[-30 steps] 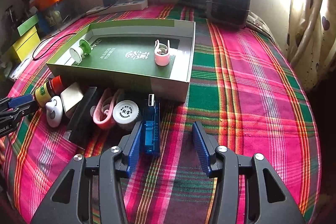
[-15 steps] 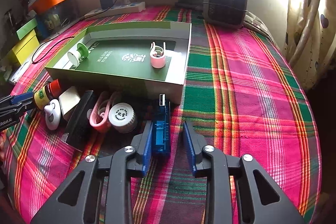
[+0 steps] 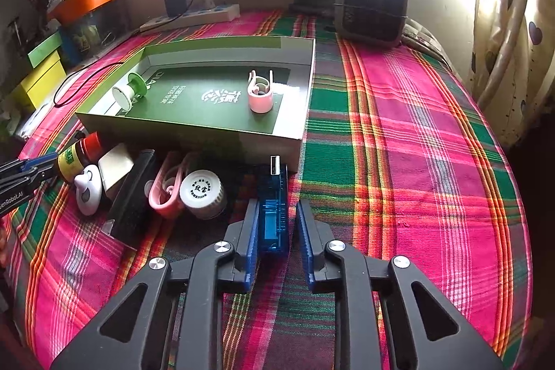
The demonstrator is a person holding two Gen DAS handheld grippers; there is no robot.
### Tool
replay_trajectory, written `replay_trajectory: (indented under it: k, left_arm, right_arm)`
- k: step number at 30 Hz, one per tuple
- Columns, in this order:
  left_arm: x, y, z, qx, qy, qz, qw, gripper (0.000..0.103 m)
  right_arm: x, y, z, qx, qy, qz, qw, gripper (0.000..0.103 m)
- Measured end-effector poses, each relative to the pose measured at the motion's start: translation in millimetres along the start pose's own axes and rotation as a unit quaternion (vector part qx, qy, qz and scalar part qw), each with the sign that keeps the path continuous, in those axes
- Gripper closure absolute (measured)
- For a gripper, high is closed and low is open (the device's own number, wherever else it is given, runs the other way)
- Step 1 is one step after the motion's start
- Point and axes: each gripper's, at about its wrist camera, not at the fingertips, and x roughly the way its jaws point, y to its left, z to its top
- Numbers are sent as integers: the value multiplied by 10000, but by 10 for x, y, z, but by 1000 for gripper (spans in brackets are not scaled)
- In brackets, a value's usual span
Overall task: Organize rigid objects
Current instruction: 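Grasp the black lighter with the left gripper while the right grasps the blue lighter, then lift and carry both lighters over the tray, left and right grippers together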
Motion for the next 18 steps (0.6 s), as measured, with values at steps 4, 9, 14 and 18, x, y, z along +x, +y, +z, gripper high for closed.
replay_trajectory:
  k: [4,9,14,18]
  left_arm:
    - [1,-3,-1,21,3,9,10000,81]
    - [34,-18,53,42,17,39,10000,81]
    - [87,-60,119,183,22,157,9997,79]
    - [112,-60,152,173,3,171,9997,78]
  right_arm:
    - [0,-2,0,-2,-4,22,10000,86]
    - [-1,-1,-1,-3,-2,21,10000,86]
    - [-4,2,1,-5,-2,17,10000,86]
    - [-11,6,1,8,-2,22,10000,86]
